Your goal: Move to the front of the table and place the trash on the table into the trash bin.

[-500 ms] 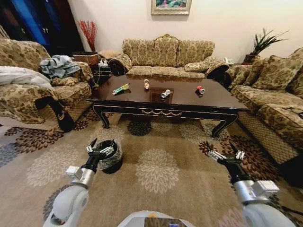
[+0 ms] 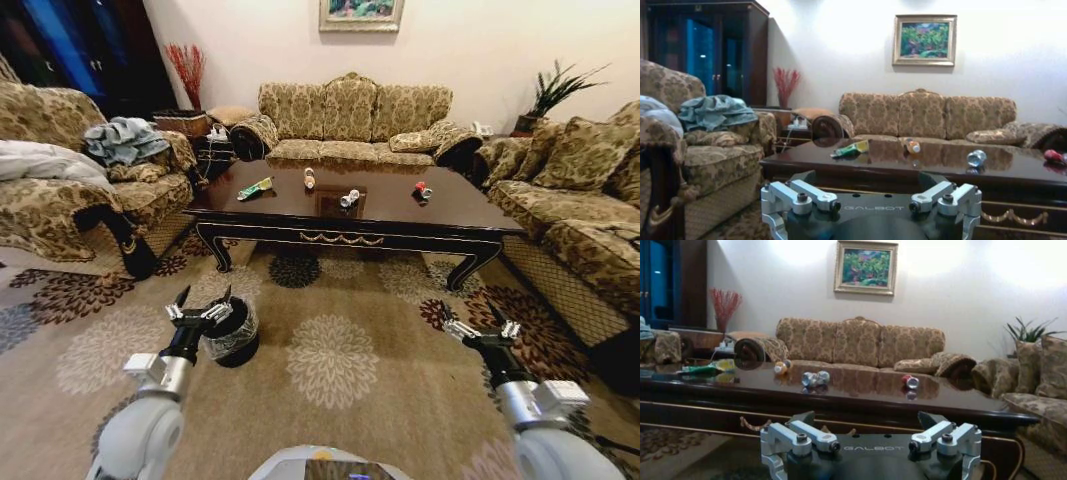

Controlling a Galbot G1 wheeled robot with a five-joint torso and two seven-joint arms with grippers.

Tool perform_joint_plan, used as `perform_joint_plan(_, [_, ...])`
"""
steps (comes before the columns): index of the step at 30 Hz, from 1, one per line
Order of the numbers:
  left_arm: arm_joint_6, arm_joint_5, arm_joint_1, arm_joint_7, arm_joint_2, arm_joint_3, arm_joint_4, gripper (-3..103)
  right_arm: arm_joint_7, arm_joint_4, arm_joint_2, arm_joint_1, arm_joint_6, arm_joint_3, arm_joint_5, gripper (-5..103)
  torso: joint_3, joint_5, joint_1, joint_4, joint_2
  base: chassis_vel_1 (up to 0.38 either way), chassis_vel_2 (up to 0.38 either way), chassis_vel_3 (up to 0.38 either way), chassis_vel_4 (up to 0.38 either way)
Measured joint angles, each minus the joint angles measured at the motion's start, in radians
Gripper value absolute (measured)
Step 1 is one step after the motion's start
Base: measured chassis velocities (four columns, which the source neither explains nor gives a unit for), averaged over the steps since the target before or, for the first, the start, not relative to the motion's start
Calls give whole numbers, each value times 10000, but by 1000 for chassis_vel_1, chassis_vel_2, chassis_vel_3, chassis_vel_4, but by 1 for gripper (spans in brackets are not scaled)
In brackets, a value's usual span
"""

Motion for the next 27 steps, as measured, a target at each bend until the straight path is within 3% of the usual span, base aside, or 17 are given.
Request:
perform_joint_plan(7, [-14, -534, 505, -77, 217, -669, -566, 100, -2, 150, 37, -90, 12, 28, 122, 100, 0, -3, 0, 0, 0, 0, 0, 0, 0])
perform_joint_plan(11, [214, -751, 511, -157, 256, -582, -808, 100, -65, 239, 334, -144, -117, -67, -53, 100, 0, -3, 0, -3, 0, 0, 0, 0, 0])
perform_joint_plan(16, [84, -701, 648, 0, 200, -479, -929, 100, -49, 419, 655, -9, -405, -231, -484, 100, 0, 0, 0, 0, 0, 0, 0, 0, 0])
perform_joint_plan(20, [-217, -958, 262, 163, 451, -470, -532, 100, 133, 668, 909, 23, -787, -86, -852, 100, 0, -4, 0, 0, 0, 0, 0, 0, 0])
perform_joint_plan(27, [128, -1328, -448, 329, 612, -378, 126, 100, 163, 877, 960, -209, -905, 172, -695, 100, 0, -2, 0, -2, 0, 0, 0, 0, 0])
